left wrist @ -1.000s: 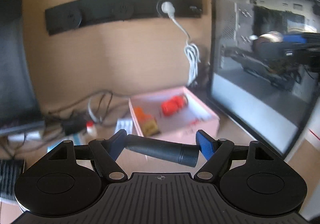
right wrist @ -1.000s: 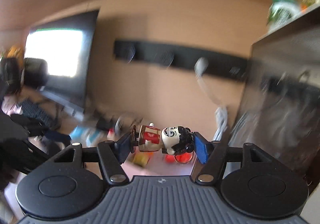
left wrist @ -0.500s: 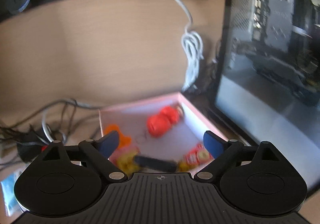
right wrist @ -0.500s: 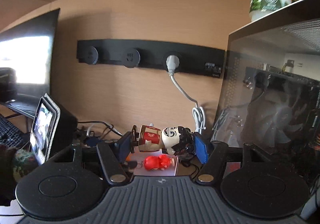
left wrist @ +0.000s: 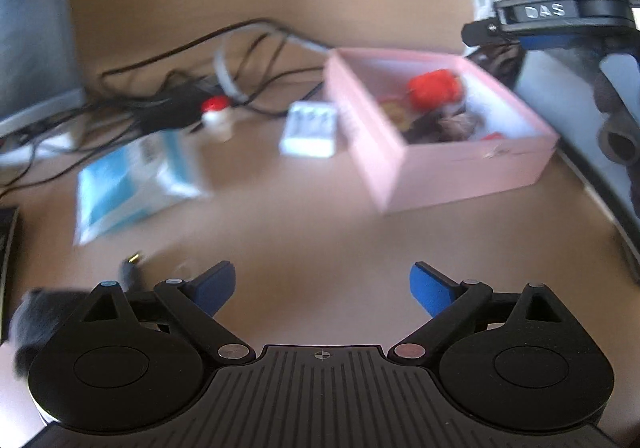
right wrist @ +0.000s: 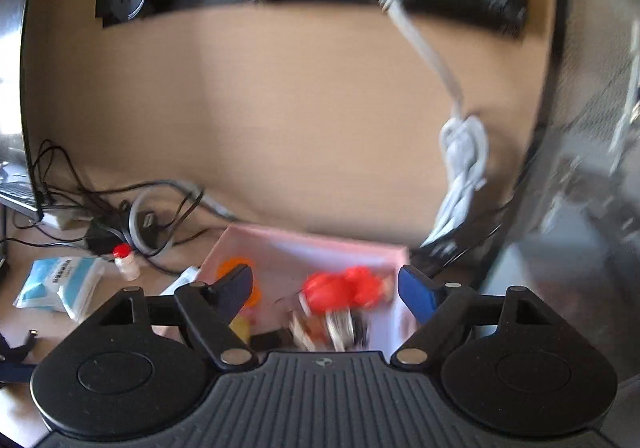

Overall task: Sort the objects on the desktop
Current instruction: 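Carry the figurine and cylinder over the pink box and open both grippers, then grasp the white bottle with red cap with the left gripper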

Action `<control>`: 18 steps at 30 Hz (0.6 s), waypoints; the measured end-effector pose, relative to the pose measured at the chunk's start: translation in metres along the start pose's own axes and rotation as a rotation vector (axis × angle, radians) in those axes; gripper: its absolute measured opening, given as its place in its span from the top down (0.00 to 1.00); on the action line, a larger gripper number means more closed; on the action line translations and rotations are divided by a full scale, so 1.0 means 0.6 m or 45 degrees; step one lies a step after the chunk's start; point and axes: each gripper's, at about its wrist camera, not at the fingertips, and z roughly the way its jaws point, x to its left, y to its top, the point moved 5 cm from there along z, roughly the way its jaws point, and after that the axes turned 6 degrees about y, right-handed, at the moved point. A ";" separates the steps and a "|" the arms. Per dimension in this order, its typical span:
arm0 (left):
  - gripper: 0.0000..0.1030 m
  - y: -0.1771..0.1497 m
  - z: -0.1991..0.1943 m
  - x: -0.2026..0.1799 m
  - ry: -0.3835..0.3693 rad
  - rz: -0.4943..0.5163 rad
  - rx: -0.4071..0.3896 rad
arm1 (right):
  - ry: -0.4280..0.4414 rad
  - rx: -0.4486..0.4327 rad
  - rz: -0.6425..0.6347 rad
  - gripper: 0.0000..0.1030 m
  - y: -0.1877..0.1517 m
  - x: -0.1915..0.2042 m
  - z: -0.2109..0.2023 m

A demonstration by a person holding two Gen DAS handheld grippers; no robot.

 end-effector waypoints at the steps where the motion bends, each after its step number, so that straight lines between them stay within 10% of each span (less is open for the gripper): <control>1: 0.03 -0.005 -0.001 0.010 0.009 -0.013 0.005 | 0.038 0.010 0.009 0.22 -0.006 0.011 0.002; 10: 0.03 0.002 0.002 0.064 0.074 -0.041 -0.030 | 0.146 0.084 -0.186 0.23 -0.046 0.120 0.001; 14: 0.03 0.024 -0.019 0.110 0.100 -0.099 -0.113 | 0.251 0.141 -0.311 0.66 -0.036 0.192 0.030; 18: 0.03 0.040 -0.043 0.174 0.184 -0.187 -0.181 | 0.222 0.188 -0.411 0.68 -0.037 0.269 0.102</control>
